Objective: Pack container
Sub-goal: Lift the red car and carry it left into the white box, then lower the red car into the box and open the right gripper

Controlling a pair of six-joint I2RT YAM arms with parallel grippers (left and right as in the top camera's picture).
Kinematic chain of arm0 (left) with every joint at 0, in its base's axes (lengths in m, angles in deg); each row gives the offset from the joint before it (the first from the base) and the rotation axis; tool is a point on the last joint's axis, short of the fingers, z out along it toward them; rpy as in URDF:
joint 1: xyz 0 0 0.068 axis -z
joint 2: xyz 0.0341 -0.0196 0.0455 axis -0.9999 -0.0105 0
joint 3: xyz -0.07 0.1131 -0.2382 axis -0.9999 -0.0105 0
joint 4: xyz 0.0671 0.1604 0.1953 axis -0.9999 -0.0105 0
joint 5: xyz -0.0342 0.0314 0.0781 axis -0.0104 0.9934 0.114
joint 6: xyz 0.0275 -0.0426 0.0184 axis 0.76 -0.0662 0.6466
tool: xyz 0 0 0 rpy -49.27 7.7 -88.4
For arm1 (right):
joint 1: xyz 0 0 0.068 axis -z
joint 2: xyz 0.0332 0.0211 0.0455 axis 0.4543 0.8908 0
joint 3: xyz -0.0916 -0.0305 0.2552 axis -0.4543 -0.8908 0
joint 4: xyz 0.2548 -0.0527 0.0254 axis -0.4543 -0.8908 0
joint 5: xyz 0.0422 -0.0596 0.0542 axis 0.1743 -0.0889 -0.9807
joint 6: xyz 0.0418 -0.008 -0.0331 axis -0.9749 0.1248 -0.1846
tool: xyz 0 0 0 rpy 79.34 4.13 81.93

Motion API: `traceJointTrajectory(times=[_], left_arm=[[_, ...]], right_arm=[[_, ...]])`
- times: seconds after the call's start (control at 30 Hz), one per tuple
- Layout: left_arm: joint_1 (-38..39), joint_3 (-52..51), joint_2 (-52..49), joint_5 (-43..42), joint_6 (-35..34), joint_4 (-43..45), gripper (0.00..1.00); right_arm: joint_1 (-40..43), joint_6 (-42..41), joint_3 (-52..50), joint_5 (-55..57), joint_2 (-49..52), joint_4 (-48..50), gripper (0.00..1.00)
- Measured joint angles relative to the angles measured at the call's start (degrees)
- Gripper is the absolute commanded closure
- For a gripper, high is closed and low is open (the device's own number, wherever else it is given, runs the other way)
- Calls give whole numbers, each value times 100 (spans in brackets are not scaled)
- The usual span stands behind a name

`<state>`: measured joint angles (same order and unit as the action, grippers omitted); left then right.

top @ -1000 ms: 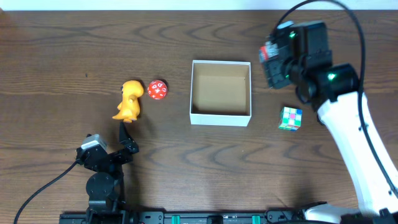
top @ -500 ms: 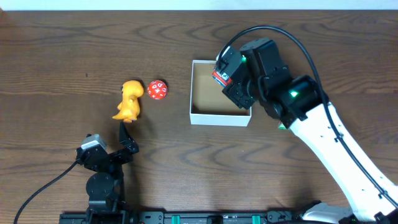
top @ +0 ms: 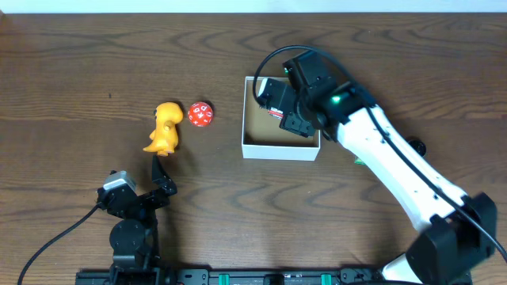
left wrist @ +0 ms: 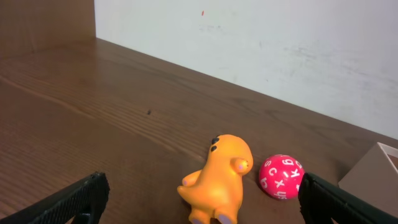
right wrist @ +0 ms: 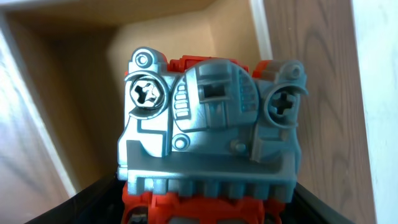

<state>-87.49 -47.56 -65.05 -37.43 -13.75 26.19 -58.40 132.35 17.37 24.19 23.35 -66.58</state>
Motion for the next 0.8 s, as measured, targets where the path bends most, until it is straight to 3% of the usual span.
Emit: traceJointTrajectory(times=[0.33, 0.8], left_arm=[[0, 0, 0, -2, 0, 0, 2], [0, 0, 0, 0, 0, 0, 2]], right_arm=[[90, 581, 0, 81, 444, 483, 51], [452, 651, 0, 61, 728, 678, 51]])
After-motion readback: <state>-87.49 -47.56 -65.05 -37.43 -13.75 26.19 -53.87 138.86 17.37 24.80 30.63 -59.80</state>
